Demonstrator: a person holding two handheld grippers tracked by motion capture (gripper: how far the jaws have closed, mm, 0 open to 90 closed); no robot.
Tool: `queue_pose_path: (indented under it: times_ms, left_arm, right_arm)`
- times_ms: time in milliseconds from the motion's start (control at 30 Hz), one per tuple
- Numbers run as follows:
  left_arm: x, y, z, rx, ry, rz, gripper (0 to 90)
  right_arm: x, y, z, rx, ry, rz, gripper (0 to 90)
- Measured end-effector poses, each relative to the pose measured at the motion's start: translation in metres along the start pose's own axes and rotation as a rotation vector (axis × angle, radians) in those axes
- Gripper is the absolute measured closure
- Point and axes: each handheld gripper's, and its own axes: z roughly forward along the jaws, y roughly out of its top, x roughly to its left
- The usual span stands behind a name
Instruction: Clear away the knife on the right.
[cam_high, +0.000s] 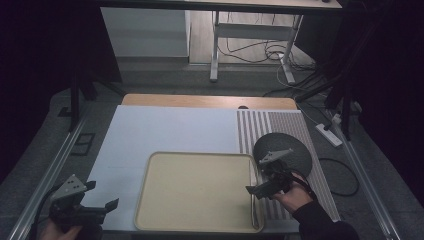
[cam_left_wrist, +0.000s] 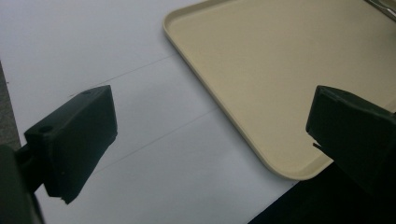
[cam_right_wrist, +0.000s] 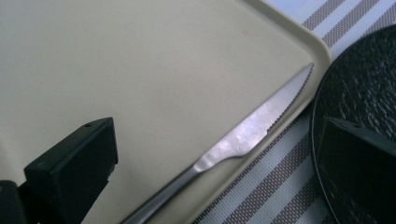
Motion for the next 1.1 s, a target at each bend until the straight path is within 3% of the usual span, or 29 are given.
queue_pose_path:
  times_ms: [567,1100]
  left_arm:
    - [0.000,0.000,0.000,0.000,0.001,0.001,2.5]
    - [0.000,0.000,0.000,0.001,0.003,-0.001,2.5]
  right_arm:
    - [-0.003,-0.013,-0.013,-0.029,-0.052,0.016,0.0]
    - [-0.008,-0.033,-0.034,-0.065,-0.090,0.081,0.0]
